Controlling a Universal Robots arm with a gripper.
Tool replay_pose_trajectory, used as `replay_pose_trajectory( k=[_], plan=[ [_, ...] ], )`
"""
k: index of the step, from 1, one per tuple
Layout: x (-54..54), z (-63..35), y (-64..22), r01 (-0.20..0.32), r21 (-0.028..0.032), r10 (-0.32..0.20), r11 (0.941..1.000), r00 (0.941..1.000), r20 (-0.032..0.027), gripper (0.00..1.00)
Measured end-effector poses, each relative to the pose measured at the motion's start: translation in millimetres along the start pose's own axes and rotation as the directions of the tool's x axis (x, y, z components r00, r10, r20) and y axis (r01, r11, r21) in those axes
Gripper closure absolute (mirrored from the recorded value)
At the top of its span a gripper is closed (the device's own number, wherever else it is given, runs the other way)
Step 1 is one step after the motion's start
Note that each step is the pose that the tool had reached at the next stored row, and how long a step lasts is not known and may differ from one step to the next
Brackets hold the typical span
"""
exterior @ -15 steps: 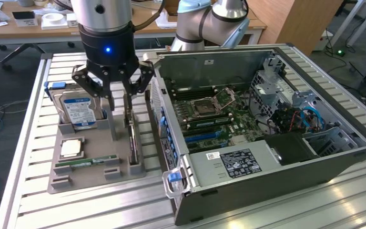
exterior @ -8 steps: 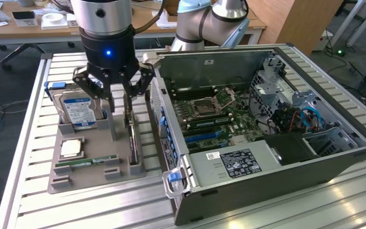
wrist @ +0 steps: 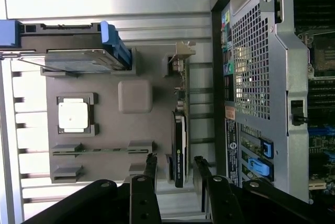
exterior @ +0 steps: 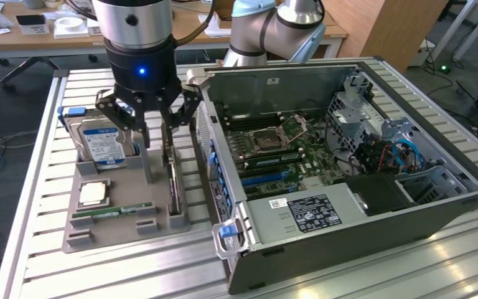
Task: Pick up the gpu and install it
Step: 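Pick up the gpu and move the gpu toward the slot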
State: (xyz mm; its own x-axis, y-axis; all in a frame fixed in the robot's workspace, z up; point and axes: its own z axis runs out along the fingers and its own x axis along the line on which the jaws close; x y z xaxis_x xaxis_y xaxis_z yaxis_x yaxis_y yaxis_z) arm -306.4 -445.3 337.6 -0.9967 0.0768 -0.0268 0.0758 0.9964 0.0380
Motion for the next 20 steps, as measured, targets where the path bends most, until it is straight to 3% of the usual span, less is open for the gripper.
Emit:
replay_pose_trajectory(
  k=[20],
  plan=[
    [0.2,8.9,-0.3,0.000,-0.0002,0.000,1.0000,1.0000,0.0002,0.58]
  ],
)
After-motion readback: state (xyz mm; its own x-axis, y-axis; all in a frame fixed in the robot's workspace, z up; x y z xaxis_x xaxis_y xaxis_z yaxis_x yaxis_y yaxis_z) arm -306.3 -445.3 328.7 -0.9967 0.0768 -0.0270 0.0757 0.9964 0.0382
